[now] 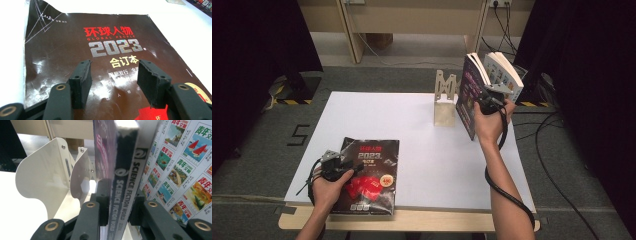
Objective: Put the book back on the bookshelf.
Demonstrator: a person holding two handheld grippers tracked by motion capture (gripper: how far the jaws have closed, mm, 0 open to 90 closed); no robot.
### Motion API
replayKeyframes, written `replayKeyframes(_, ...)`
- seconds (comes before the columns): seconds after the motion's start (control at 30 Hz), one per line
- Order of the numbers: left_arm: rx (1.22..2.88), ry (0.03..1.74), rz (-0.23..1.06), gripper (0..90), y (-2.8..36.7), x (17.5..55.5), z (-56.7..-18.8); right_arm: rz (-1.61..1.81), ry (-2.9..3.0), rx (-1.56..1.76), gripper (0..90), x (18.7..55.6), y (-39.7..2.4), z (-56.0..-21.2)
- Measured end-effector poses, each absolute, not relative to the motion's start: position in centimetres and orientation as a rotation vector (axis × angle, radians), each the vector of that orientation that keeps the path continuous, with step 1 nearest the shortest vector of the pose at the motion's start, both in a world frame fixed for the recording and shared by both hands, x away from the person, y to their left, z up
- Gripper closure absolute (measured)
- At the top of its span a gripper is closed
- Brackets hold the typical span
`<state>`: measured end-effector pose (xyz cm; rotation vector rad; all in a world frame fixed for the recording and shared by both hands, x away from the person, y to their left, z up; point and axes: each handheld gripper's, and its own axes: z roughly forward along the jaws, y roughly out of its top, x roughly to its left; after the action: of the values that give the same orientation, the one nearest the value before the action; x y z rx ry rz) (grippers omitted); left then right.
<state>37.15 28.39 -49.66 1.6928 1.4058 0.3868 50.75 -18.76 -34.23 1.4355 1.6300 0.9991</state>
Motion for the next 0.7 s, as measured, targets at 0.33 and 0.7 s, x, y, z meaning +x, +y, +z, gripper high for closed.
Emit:
replayKeyframes(0.33,1.697,1.405,0.386,44.1,28.3,37.1,-49.6,1.065,1.647,1.522,74.7,50.9,-19.3,-34.0)
replayKeyframes(0.7,1.7,1.405,0.384,44.1,28.3,37.2,-49.7,1.06,1.606,1.572,75.0,51.1,-20.0,-33.9)
